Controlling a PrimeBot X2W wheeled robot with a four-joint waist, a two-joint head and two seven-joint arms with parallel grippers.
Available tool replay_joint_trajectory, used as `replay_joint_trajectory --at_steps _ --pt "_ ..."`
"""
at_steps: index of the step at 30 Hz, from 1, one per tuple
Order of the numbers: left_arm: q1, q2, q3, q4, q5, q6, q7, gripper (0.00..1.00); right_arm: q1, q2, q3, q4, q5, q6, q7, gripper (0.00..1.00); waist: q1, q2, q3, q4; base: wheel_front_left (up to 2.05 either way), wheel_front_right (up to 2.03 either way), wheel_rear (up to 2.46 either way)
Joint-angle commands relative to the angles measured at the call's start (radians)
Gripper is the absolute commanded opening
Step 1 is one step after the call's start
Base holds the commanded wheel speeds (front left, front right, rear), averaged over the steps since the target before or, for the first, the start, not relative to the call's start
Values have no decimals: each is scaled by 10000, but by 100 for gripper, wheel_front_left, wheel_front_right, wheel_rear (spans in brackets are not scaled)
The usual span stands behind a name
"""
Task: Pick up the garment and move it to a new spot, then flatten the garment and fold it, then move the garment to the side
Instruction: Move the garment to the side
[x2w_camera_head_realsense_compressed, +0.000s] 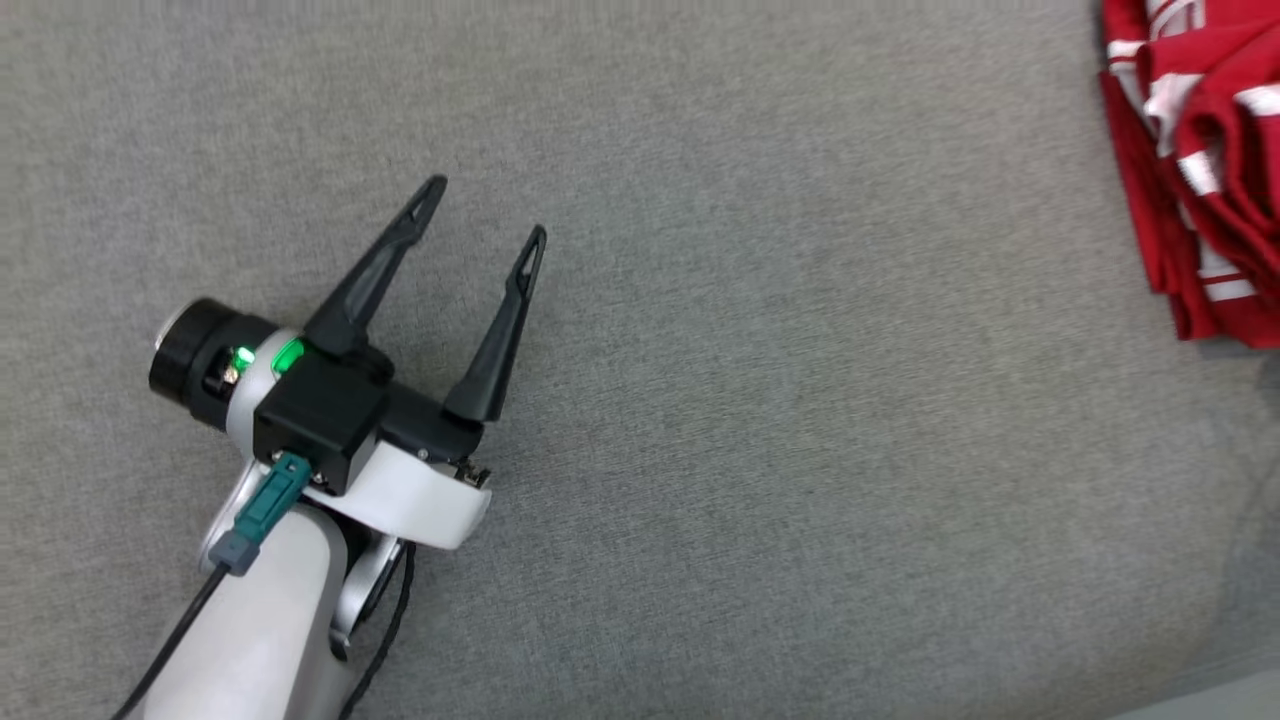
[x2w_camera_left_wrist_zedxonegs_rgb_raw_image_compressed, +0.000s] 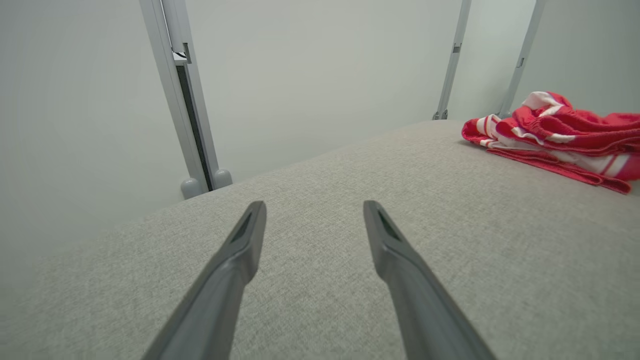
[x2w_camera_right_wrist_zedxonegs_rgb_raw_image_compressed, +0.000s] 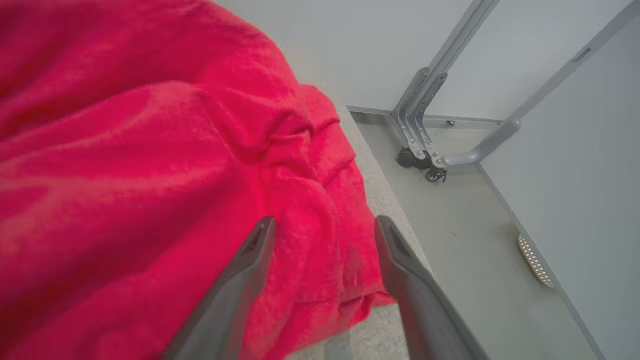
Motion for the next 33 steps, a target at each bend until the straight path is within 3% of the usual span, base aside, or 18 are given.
replay_joint_trajectory --at_steps 1,10,17,18,23,33 --pt "153 16 43 74 -73 50 -82 100 261 50 -107 -83 77 -22 -176 100 0 0 -479 -150 0 0 0" --pt "1247 -97 430 643 -605 541 -382 100 2303 1225 -1426 -2262 -269 -22 -547 100 0 0 -1983 -423 0 0 0" --pt "1834 -278 828 1066 -1040 946 -623 100 3959 2783 -2544 -4500 -1520 -22 -511 100 0 0 -2859 36 0 0 0" --pt "1834 -278 828 1066 -1040 946 -623 100 3959 2783 -2544 -4500 -1520 -22 -511 100 0 0 -2859 36 0 0 0" --pt "2073 -423 1233 1422 -1367 1224 -865 100 4719 3797 -3041 -5808 -2403 -22 4 100 0 0 -3372 855 0 0 0" --pt "2742 -289 1980 1983 -1753 1541 -1121 100 5793 5156 -2545 -7946 -3433 -21 1030 100 0 0 -4328 2344 0 0 0"
